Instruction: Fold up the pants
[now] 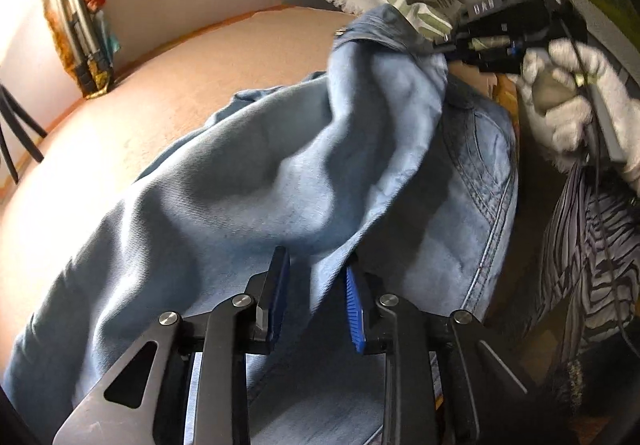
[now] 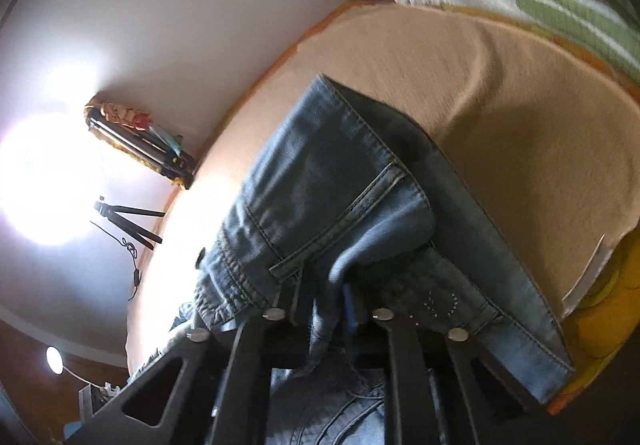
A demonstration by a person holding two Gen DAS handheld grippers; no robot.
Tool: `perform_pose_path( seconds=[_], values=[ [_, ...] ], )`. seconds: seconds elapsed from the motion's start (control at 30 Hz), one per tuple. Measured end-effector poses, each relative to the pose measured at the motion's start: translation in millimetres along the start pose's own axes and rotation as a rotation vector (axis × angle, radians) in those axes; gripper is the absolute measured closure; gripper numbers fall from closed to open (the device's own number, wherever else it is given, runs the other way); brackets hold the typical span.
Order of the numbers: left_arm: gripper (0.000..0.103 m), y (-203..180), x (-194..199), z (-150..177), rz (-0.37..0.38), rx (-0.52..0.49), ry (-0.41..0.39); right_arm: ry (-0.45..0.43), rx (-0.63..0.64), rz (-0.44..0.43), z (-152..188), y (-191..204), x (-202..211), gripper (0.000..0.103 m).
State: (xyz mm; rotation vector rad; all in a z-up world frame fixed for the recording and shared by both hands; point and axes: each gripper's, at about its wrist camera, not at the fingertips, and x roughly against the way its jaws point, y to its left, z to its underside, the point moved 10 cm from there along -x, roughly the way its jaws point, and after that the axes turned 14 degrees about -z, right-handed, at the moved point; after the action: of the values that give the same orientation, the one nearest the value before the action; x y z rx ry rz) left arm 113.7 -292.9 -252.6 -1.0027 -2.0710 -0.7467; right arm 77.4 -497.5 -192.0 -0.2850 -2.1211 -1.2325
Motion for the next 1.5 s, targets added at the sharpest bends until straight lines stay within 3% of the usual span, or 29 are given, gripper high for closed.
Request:
perform_pose_path(
  seconds=[0.17,0.23,0.5,0.6,0.83,0.93,1.1,1.33,1.37,1.5],
  values=[
    [0.078,-19.5,-3.2,-3.4,-0.040,-0.092,-0.025,-0.025,0.035,-0.025,-10.0,20.4,18.2,0.099],
    [0.093,-21.5,-3.2,-7.0,-0.033,-0.099,-0.029,-0.027,0.064,-0.032,-12.9,30.3,23.9,0.099],
    [0.097,0.0,30.8,-19.1,0.027,0.018,-0.091,-0.026,0.075,-0.050,-6.9,38.4,53.7,0.100],
    [0.097,-2.1,50.0,-13.7,0.081,0.059,-0.100,-0.017,0.068,-0.038,12.0,30.7,71.6,0.100],
    [0.097,-50.4,49.9,23.1,0.133,-0.074,-0.028,0.028,0.010,0.062,64.4,-25.0,84.7,0.100],
    [0.097,-64.2,43.7,31.8,0.108,-0.133,-0.014,0.042,-0.017,0.072,69.7,-38.4,84.4,0.100],
    [0.097,-59.8,37.6,29.1,0.127,-0.096,0.002,0.072,0.062,0.126,67.7,-35.9,83.4,0.100],
    [0.097,-58.6,32.1,33.9,0.125,-0.089,0.017,0.130,0.064,0.185,74.5,-52.4,75.3,0.100],
    [0.096,-56.0,33.3,34.2,0.126,-0.076,0.022,0.144,0.065,0.192,76.0,-52.8,76.4,0.099],
    [0.088,-50.4,43.2,32.2,0.123,-0.052,0.020,0.136,0.074,0.233,68.2,-48.2,91.8,0.079]
  ],
)
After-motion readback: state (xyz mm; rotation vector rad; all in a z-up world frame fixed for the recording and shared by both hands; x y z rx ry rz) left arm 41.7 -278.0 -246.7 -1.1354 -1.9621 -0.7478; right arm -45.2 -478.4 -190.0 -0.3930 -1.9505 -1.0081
